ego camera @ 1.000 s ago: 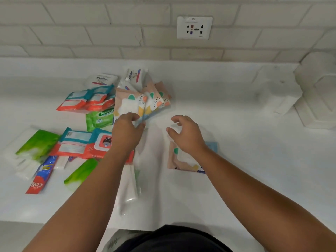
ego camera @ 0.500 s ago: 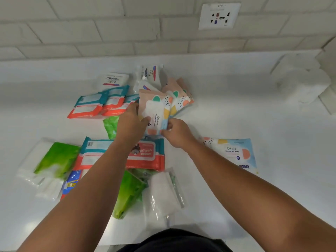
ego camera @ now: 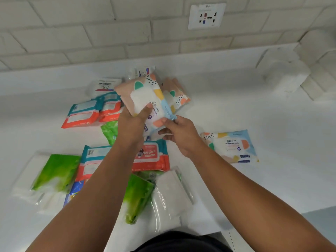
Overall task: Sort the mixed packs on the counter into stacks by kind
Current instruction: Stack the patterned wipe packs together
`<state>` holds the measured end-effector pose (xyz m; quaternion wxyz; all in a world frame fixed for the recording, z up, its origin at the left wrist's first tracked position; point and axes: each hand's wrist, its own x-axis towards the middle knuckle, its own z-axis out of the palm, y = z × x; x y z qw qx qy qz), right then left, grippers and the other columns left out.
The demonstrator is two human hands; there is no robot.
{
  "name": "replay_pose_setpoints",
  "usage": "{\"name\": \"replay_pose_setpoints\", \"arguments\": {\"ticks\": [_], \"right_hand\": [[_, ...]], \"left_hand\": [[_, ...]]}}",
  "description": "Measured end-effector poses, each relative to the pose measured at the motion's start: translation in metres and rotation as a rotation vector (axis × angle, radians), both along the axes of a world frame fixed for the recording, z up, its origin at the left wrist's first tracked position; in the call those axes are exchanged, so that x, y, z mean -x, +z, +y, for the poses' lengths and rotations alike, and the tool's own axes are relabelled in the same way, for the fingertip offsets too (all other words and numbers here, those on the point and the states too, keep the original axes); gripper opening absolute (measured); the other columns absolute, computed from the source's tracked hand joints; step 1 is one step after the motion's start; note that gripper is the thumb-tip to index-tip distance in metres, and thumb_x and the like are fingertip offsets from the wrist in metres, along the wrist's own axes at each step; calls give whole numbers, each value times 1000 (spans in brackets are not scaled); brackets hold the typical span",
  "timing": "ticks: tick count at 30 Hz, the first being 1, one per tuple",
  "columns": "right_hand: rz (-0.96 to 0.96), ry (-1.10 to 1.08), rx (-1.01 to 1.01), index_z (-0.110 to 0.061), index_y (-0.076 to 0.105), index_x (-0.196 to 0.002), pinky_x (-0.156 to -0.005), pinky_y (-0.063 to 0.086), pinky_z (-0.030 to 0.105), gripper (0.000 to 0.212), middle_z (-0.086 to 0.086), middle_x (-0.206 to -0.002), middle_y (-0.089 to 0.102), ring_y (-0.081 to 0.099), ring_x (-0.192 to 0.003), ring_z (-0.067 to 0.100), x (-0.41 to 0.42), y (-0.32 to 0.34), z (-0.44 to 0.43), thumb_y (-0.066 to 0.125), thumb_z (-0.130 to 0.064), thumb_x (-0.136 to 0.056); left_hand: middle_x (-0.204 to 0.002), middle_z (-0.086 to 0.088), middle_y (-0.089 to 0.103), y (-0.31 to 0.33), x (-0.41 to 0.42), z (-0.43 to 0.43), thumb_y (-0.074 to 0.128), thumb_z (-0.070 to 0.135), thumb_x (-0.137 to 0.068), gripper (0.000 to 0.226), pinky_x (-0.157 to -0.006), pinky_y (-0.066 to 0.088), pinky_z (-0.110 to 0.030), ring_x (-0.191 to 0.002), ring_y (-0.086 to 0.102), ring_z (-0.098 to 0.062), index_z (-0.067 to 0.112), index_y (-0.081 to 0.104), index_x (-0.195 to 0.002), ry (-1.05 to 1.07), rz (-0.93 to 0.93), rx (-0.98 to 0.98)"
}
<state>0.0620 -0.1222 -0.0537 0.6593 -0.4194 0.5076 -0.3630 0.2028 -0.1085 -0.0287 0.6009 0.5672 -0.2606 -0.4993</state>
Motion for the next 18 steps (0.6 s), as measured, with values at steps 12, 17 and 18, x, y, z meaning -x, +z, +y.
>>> {"name": "replay_pose_setpoints", "arguments": {"ticks": [12, 17, 18], "right_hand": [[49, -191, 78, -4, 66, -113, -82, 58, 52, 20, 10, -104, 76, 73, -94, 32, 90, 27, -4, 53, -15, -101], [182, -232, 66, -14, 67, -88, -68, 58, 51, 22, 11, -95, 75, 73, -82, 32, 128, 28, -2, 50, -19, -101], [226, -248, 83, -13, 66, -85, -64, 57, 46, 24, 11, -93, 75, 73, -80, 31, 135, 27, -1, 50, -21, -102]], "left_hand": [[-97, 4, 79, 18, 19, 3, 67, 29, -96, 14, -88, 61, -41, -94, 75, -16, 19, 71, -104, -246, -13, -135], [-93, -5, 78, 8, 60, 5, 71, 31, -93, 20, -76, 63, -38, -86, 73, -21, 11, 72, -93, -318, -138, -222], [-93, -7, 78, 3, 69, 5, 73, 30, -92, 21, -78, 63, -42, -87, 74, -25, 9, 72, -91, -327, -161, -220]]}}
